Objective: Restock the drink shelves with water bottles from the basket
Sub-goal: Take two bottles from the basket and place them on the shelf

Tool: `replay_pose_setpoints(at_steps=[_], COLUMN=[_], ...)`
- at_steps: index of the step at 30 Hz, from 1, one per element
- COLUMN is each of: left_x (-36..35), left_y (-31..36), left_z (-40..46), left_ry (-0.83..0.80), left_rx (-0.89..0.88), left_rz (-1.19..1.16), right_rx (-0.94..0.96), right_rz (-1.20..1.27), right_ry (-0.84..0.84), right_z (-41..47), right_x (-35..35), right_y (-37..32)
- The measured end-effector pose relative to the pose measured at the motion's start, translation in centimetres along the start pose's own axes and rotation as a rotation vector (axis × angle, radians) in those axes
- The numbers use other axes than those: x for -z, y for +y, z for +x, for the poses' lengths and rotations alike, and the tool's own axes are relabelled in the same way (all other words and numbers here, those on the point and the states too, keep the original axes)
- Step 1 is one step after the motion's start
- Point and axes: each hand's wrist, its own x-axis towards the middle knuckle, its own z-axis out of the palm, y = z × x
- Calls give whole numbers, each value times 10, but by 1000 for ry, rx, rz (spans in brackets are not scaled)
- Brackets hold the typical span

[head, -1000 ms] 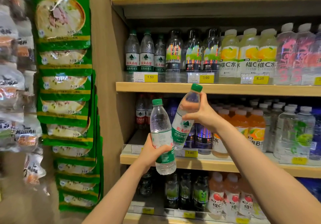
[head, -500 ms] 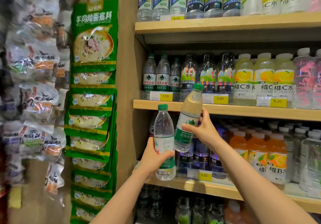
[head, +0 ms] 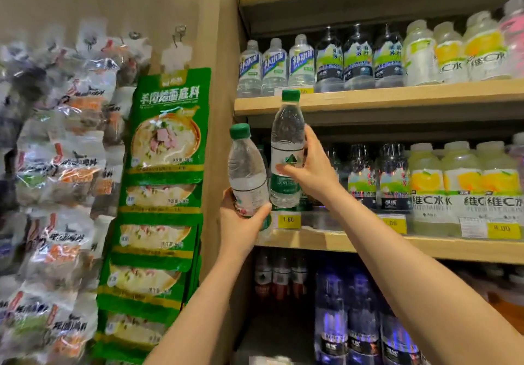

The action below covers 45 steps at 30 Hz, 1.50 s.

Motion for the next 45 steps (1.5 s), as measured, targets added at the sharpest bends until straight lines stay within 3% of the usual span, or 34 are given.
replay_pose_setpoints(at_steps=[7,17,26,33,39,41,45], left_x=[-5,1,4,3,6,6,-2], left_y=[-18,-32,-33,-37,-35,-32,-21], left_z=[35,37,34,36,35,33,29], left_ry=[30,35,6,-3,-13,-17,-75], left_rx=[-8,-48,-50,-57,-59,-66,-76], left_rz=[2,101,93,111,150,160,170], right_rx=[-59,-291,-327,-390,-381,-287,-203], right_rz=[-411,-590,-760,-847,-979,-807,151], right_ry=[29,70,-122,-145,-271,-206,-326], right_z=[17,2,2,2,-3,-4,-15], right_x=[-26,-61,-61,-67,-61,-45,-15], right_y=[33,60,60,60,44,28,-21])
